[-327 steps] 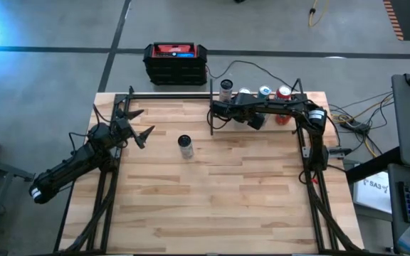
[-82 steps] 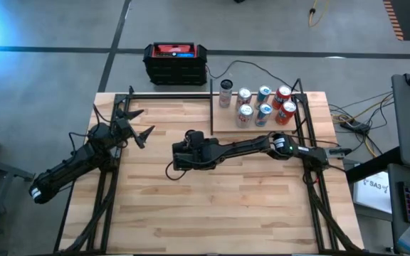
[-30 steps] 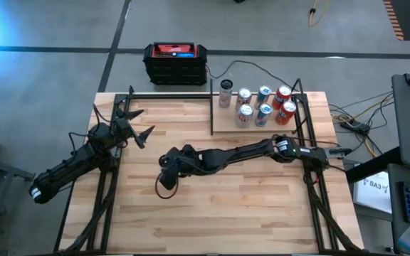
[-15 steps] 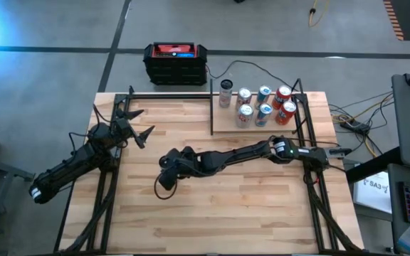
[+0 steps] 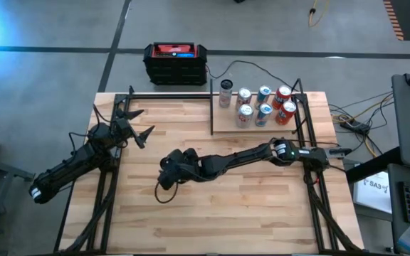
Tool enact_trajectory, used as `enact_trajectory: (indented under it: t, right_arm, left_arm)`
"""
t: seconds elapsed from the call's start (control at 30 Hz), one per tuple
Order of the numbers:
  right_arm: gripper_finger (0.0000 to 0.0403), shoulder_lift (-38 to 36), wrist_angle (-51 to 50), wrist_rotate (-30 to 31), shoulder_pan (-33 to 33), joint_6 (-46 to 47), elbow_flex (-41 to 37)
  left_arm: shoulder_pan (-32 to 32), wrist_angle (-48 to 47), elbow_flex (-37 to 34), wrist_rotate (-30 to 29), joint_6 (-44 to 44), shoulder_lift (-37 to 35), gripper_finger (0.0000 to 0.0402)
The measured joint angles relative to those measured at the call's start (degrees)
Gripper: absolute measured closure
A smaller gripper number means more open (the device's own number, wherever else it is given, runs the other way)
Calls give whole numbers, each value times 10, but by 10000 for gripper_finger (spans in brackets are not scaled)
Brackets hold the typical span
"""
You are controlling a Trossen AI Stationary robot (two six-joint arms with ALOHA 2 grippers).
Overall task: Place canned beverage on shelf
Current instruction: Put the white pink soda can on the shelf aligned with the other white pink soda can
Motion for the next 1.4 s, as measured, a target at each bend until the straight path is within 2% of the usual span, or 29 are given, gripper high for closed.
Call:
enact_trajectory:
  t: [0.3,0.47,0.97,1.07,1.23,1.4]
  right_arm:
    - [3,0,-30,249,58,118,3]
    - [3,-1,-56,320,79,136,3]
    - [3,-3,-75,250,92,184,-1]
    - [3,-3,-76,253,97,182,-1]
    - [3,-2,-76,291,90,180,-1]
    - [3,-1,-75,288,67,157,15]
  left_arm:
    - [0,0,0,0,0,0,3]
    - [0,0,0,0,0,0,3]
    - [0,0,0,0,0,0,3]
    - [0,0,0,0,0,0,3]
    - [0,0,0,0,0,0,3]
    - [0,0,0,0,0,0,3]
